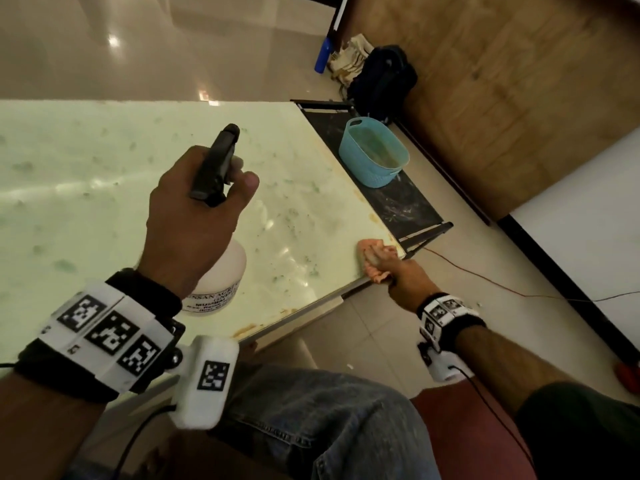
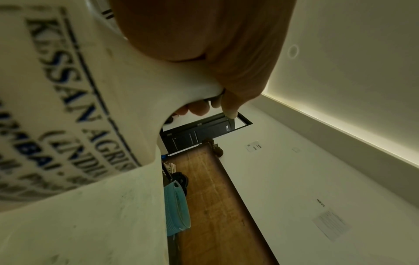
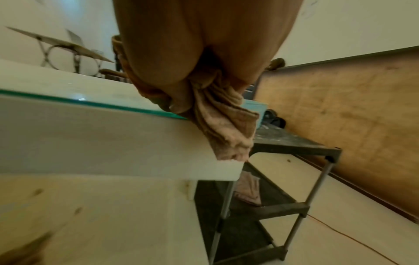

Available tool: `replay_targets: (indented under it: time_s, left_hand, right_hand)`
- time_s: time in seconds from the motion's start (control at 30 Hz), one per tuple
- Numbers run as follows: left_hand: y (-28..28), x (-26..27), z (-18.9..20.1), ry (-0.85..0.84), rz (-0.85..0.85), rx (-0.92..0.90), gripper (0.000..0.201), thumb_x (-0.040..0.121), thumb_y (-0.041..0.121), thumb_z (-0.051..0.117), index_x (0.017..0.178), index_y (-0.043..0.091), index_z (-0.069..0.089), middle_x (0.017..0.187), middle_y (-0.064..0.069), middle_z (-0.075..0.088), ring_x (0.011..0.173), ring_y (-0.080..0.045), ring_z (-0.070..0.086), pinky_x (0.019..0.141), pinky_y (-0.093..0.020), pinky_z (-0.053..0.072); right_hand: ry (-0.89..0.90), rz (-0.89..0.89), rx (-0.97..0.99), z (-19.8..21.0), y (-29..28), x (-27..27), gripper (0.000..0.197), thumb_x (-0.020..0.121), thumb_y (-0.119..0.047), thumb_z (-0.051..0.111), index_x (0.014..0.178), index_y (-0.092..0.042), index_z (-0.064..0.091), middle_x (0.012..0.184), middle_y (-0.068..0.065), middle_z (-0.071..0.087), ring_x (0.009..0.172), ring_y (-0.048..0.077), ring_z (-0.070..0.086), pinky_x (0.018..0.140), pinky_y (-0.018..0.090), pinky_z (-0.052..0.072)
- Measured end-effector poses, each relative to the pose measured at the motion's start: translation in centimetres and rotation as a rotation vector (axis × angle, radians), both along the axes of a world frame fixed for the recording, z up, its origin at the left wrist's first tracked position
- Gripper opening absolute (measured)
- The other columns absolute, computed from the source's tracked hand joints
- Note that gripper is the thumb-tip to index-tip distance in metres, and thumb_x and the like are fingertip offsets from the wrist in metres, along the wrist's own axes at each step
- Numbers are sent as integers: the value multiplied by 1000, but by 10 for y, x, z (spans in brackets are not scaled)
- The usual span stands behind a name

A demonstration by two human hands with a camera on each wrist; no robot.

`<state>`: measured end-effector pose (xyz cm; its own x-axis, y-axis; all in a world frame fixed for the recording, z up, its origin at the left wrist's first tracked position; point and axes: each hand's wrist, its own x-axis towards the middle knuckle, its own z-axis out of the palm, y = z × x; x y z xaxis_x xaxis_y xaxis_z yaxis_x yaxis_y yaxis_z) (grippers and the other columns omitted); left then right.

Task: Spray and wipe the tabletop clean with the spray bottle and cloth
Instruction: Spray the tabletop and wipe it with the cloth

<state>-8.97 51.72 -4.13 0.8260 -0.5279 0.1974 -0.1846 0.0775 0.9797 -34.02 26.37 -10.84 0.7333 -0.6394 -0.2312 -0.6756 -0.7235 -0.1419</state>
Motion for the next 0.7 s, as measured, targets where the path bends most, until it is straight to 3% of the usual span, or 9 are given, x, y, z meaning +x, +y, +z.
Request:
replay_targets:
  time_s: [0.07,0.13,0.2,0.27,0.37,0.43,0.5,0.6,0.7]
  left_hand:
    - [-1,0,0,20,-10,7,25,87,42,70,105,26,67,98,13,71,70,-23,59,81,-47,54]
    - [-1,2,0,26,-5,19,25,86,43,70,104,25,67,97,13,71,69,-22,59,81,-46,54]
    - [-2,4,0,26,6,31,27,85,44,69,104,24,67,96,14,71,68,-20,60,82,-46,55]
    - [-2,6,1,33,15,39,29,85,45,69,104,24,67,95,15,71,68,-18,60,83,-47,56]
    - [0,8,2,41,21,49,29,84,46,69,104,25,67,95,16,70,68,-17,60,84,-49,57]
    - [0,7,3,34,24,57,30,84,46,69,104,24,67,94,16,70,68,-16,61,85,-50,57]
    - [0,6,2,35,28,53,30,84,46,69,104,23,67,94,17,71,67,-14,61,86,-49,57]
    - [-1,7,2,34,32,39,28,87,43,70,106,22,67,95,15,71,66,-13,61,84,-46,56]
    - [-3,8,3,35,30,34,26,89,40,72,106,22,67,97,15,71,68,-14,60,85,-48,57]
  right_hand:
    - [34,-178,-39,7,-19,23,58,85,-3,50,140,-20,44,131,16,57,117,35,55,101,38,44]
    - [11,-238,-47,12,-32,56,45,84,-7,50,128,-17,54,115,12,63,107,32,59,95,35,46]
    - [-82,-181,-54,16,-33,90,29,84,-6,48,109,-15,60,106,7,63,104,29,60,88,32,44]
    - [-116,-125,-52,18,-20,119,25,87,-8,47,108,-12,60,111,11,63,107,31,59,89,34,44]
    - [-13,-75,5,15,12,138,44,92,-13,49,136,-14,45,135,15,51,124,33,48,105,40,38]
    - [40,-27,125,8,30,123,65,90,-9,52,149,-22,27,152,12,32,138,32,33,115,41,25]
    - [27,116,151,-1,38,91,73,88,-5,56,150,-26,25,157,6,23,144,26,24,118,37,16]
    - [-69,277,144,-8,36,38,70,84,6,53,146,-23,36,155,1,28,145,18,21,119,29,14]
    - [-36,174,75,-6,11,9,71,78,11,52,141,-21,45,148,3,41,139,22,36,116,32,27]
